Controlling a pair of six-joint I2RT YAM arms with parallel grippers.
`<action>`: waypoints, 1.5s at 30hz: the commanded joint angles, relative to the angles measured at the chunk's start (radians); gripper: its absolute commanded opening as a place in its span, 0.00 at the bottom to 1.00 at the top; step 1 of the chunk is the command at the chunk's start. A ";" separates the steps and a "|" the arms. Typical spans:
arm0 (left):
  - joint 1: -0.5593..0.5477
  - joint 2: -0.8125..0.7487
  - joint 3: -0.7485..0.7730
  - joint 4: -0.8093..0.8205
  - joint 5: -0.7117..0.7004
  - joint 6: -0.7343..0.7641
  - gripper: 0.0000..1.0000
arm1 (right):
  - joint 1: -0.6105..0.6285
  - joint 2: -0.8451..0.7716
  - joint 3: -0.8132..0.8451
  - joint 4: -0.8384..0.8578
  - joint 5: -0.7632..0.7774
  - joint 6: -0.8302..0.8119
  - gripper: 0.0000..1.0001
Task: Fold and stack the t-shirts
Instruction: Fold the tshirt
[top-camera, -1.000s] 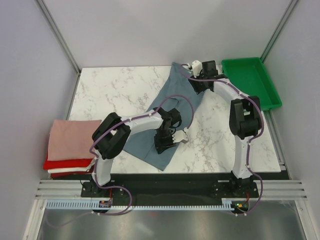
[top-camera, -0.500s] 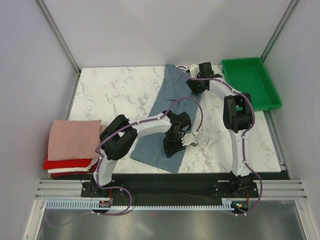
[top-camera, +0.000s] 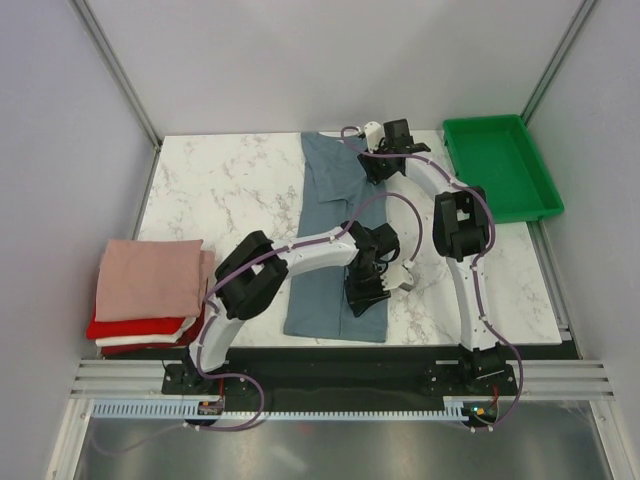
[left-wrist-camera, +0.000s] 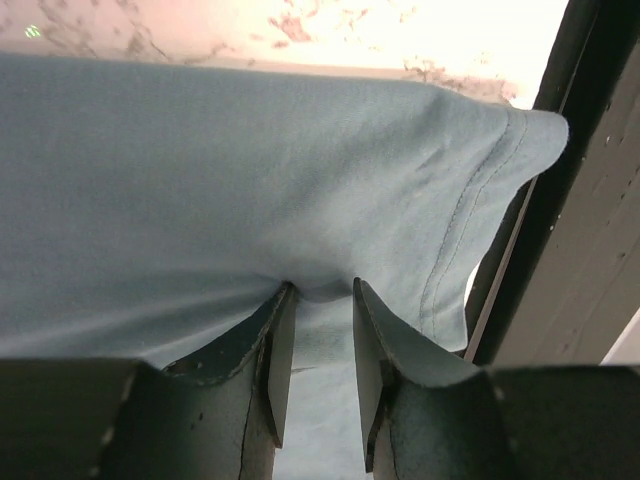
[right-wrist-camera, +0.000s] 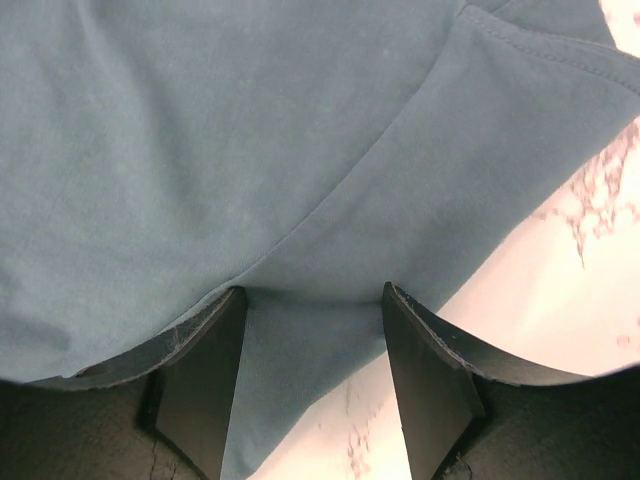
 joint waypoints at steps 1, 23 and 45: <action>-0.021 0.063 0.018 0.060 0.040 -0.030 0.38 | 0.026 0.089 0.046 -0.010 0.007 -0.007 0.66; 0.176 -0.564 -0.250 0.086 -0.276 -0.568 0.52 | -0.137 -0.877 -0.842 -0.028 -0.325 0.286 0.65; 0.401 -0.712 -0.889 0.290 0.026 -1.171 0.69 | 0.026 -1.087 -1.534 -0.262 -0.530 0.788 0.62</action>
